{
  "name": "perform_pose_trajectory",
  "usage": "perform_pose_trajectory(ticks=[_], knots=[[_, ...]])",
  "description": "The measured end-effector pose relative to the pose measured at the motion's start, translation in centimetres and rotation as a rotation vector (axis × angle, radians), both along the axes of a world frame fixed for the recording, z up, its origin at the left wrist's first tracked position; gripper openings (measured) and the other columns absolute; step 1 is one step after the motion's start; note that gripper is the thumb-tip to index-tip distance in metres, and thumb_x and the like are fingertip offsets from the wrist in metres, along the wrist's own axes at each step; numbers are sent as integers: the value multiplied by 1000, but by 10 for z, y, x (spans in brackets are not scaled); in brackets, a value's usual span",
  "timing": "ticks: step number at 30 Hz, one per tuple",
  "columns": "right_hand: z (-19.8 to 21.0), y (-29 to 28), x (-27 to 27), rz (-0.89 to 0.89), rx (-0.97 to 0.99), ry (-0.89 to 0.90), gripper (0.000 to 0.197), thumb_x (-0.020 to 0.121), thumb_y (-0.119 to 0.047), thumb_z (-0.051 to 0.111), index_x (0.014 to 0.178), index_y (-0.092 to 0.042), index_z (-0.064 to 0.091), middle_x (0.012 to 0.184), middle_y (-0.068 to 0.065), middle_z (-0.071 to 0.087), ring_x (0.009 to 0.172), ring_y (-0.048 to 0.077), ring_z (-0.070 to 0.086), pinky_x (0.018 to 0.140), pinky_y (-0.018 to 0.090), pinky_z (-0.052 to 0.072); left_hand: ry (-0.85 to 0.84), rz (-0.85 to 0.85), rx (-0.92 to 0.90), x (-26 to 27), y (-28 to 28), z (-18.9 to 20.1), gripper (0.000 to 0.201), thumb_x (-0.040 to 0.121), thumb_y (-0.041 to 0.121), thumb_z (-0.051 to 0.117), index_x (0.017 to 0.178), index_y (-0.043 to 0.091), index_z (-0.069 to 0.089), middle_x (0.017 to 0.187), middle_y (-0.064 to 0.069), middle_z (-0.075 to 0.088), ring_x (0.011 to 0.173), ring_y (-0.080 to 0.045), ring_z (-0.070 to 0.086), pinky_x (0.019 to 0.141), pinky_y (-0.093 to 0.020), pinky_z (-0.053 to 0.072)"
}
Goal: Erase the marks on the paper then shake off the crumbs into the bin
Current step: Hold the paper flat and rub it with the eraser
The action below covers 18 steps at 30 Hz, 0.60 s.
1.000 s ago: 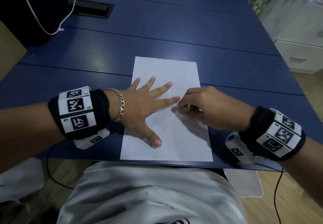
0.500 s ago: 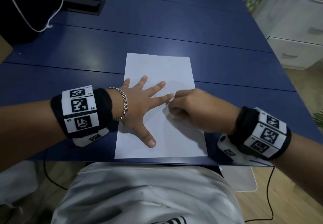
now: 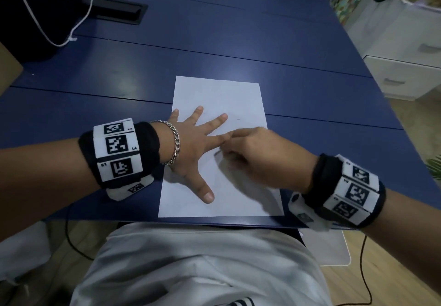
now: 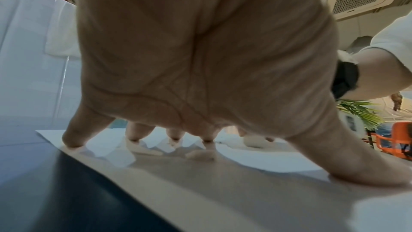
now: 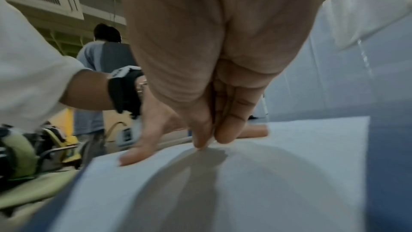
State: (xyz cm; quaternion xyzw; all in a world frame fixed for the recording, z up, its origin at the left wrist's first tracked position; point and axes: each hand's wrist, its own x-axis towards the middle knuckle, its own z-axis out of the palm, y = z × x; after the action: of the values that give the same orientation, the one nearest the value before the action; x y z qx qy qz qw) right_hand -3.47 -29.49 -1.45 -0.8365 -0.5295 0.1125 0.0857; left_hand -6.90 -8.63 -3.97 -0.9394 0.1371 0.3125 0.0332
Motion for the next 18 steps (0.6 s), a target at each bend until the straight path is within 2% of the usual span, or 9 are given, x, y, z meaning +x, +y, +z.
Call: perform_pose_trajectory(ticks=[3,6,8,12,16,18], knots=[[-3,3,-15,85,-48,35,15,97,-11,56,86,-15,65,96,4,64,76,28,61,67,42,54,5,2,-2,0,-1,1,152,37,106,60,144,61,-37,157,19,-49,152,-42,-32,117,-79,-2],[3,2,7,-30,0,21,18,95,-13,55,77,-17,56,87,1,61,73,22,59,68,39,52,7,8,-5,-1,-1,2,151,36,107,59,147,61,-33,157,20,-48,152,-40,-33,117,-78,-3],[3,1,7,-63,17,0,17,94,-14,54,78,-15,59,82,0,59,71,21,58,68,41,53,1,10,-8,-1,-1,1,151,35,107,59,146,61,-34,157,20,-48,152,-40,-33,117,-78,-2],[2,3,-22,64,-62,73,16,92,-13,58,76,-16,62,78,-1,57,66,23,54,63,42,51,1,7,0,0,-2,1,151,36,107,58,142,61,-39,158,19,-48,152,-43,-33,116,-80,0],[8,-8,9,-115,-51,-9,15,86,-14,58,71,-15,59,73,-3,55,64,19,52,65,45,51,3,12,13,0,-2,2,152,37,107,57,142,59,-41,158,17,-48,152,-43,-32,116,-81,1],[8,-8,1,-147,-35,-30,16,86,-15,58,70,-15,56,72,-2,53,62,19,50,64,44,51,5,16,17,0,-3,2,152,37,107,58,142,59,-41,157,17,-49,152,-43,-32,116,-81,1]])
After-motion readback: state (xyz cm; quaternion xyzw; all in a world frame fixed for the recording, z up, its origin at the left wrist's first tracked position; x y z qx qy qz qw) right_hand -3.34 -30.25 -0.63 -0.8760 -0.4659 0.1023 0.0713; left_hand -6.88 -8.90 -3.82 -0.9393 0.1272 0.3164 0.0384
